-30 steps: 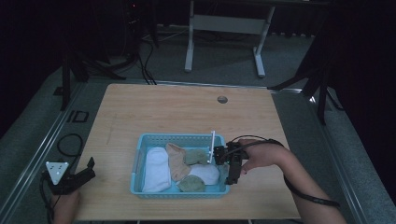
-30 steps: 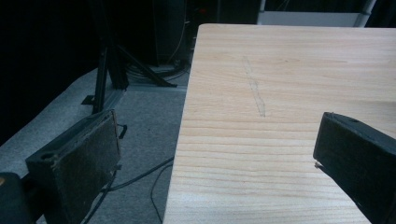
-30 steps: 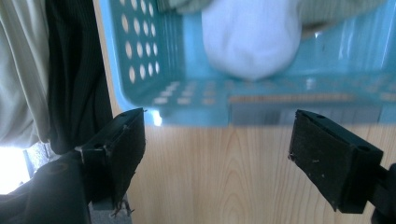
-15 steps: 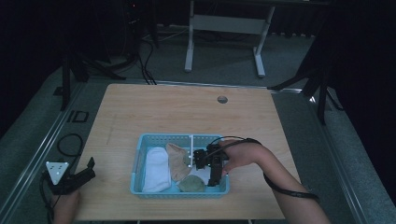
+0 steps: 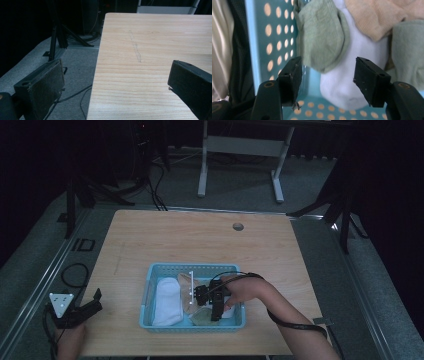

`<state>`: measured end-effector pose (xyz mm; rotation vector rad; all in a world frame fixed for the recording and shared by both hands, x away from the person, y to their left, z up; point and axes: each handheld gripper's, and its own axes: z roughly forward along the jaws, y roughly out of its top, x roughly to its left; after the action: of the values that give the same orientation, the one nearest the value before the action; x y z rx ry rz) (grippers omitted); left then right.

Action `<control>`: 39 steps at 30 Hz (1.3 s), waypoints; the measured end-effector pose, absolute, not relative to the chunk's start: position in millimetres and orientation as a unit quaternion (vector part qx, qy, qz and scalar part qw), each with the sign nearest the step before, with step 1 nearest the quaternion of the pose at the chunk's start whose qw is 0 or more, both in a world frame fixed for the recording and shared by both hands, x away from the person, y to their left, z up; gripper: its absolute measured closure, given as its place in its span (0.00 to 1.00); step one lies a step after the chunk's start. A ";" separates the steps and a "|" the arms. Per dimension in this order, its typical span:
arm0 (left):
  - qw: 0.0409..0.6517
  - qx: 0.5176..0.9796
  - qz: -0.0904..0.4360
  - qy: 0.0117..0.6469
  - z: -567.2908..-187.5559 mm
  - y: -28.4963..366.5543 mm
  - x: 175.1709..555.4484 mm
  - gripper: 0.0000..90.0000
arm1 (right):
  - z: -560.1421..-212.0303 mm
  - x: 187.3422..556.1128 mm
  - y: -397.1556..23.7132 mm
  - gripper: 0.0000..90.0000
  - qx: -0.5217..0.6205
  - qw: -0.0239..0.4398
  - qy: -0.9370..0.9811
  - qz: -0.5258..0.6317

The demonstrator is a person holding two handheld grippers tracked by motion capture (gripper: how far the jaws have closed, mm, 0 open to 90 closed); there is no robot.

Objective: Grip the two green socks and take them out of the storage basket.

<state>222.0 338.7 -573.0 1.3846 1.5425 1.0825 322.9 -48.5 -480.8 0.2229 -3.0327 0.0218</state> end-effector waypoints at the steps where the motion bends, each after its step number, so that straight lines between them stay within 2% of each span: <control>1: 0.391 0.545 0.426 0.607 -573.0 338.7 222.0 0.01 | -480.8 322.9 -48.5 0.45 0.073 0.050 -0.996 0.007; 6: 0.391 0.546 0.426 0.607 -573.0 338.7 222.1 0.01 | -493.0 324.2 -42.1 0.53 0.071 0.043 -0.996 0.011; 9: 0.390 0.546 0.425 0.607 -573.0 338.7 222.1 0.01 | -495.9 324.4 -40.5 0.55 0.069 0.045 -0.997 0.015; 10: 0.390 0.546 0.425 0.607 -572.9 338.8 222.1 0.01 | -497.4 323.7 -39.3 0.63 0.073 0.047 -0.996 0.018; 11: 0.390 0.546 0.425 0.607 -572.9 338.8 222.1 0.01 | -497.4 323.7 -39.3 0.63 0.073 0.047 -0.996 0.018; 12: 0.390 0.546 0.426 0.607 -573.0 338.7 222.2 0.01 | -497.2 322.1 -38.1 0.75 0.080 0.046 -0.996 0.018; 13: 0.390 0.546 0.426 0.607 -573.0 338.7 222.2 0.01 | -497.2 322.1 -38.1 0.75 0.080 0.046 -0.996 0.018; 16: 0.390 0.546 0.426 0.607 -573.0 338.7 222.1 0.01 | -492.5 320.8 -37.3 0.87 0.085 0.043 -0.995 0.018; 23: 0.390 0.546 0.425 0.607 -573.0 338.7 222.4 0.01 | -475.4 317.6 -37.1 0.89 0.094 0.043 -0.995 0.006; 39: 0.389 0.546 0.426 0.608 -573.0 338.7 222.4 0.01 | -419.3 323.6 -54.9 0.88 0.064 0.001 -0.998 -0.010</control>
<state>222.4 338.7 -573.0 1.3872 1.5457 1.0829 323.6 -54.9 -419.3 0.2024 -3.1325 -0.0323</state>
